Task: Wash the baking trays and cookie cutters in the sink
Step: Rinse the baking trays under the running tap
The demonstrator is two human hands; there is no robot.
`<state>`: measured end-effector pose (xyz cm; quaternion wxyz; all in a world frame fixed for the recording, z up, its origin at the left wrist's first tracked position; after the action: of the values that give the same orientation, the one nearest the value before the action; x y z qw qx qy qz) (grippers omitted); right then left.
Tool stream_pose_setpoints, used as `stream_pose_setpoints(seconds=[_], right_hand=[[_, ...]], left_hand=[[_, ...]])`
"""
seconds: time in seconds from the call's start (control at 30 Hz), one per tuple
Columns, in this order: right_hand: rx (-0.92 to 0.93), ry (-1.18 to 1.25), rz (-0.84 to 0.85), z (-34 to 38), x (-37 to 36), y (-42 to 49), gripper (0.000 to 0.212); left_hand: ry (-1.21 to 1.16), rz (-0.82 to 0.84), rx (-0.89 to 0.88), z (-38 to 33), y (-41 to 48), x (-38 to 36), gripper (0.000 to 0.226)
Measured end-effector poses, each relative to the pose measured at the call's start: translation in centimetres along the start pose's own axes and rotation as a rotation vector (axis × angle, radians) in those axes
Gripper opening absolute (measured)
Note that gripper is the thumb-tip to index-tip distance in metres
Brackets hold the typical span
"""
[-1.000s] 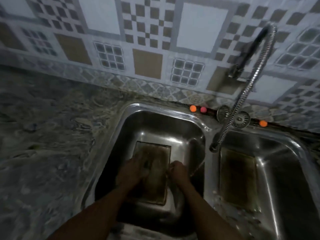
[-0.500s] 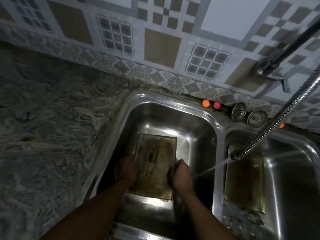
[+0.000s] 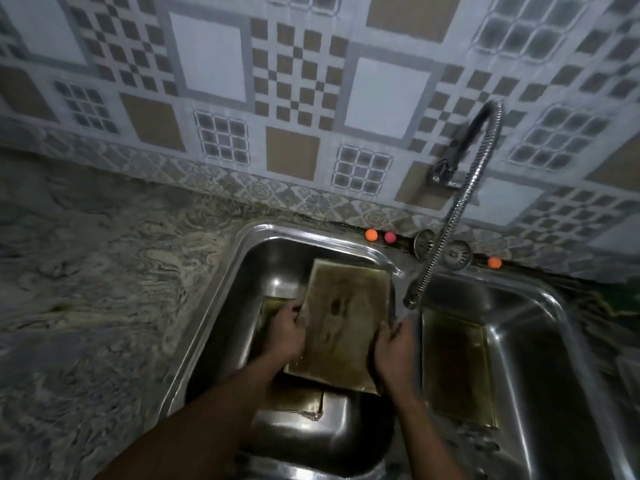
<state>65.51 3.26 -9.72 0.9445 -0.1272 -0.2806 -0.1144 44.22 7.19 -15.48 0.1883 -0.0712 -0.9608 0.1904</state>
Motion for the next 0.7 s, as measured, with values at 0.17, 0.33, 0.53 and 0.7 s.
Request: stream_pose_setpoints(seconds=[0.17,0.33,0.53,0.7], right_hand=[[-0.031,0.26,0.03,1.4,5.3,-1.0,0.011],[-0.053,0.401,0.109,1.4,8.5,-1.4,0.023],[-0.069,0.448,0.056,1.2,9.9,-0.9,0.026],[-0.017,0.439,0.035,1.9,10.2,-0.7,0.021]], left_hand=[[0.007,0.098,0.001,-2.0,0.1,-4.3,0.03],[0.046,0.197,-0.053,-5.0,-1.8,-7.7,0.031],[-0.089,0.365,-0.081,-6.6,-2.5,-9.9,0.047],[-0.078,0.394,-0.029,-6.4,-2.1,-10.0,0.037]])
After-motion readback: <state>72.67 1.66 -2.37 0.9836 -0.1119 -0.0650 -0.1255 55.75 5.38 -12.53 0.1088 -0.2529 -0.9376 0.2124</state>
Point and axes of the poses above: each hand's wrist, its own y-axis towards the middle knuckle, its own x-axis out of the back of the hand, z = x × y, the point moved 4 cm from there along y, towards the middle knuckle, and after that the axes turned 13 degrees about z, right-handed, at the moved point
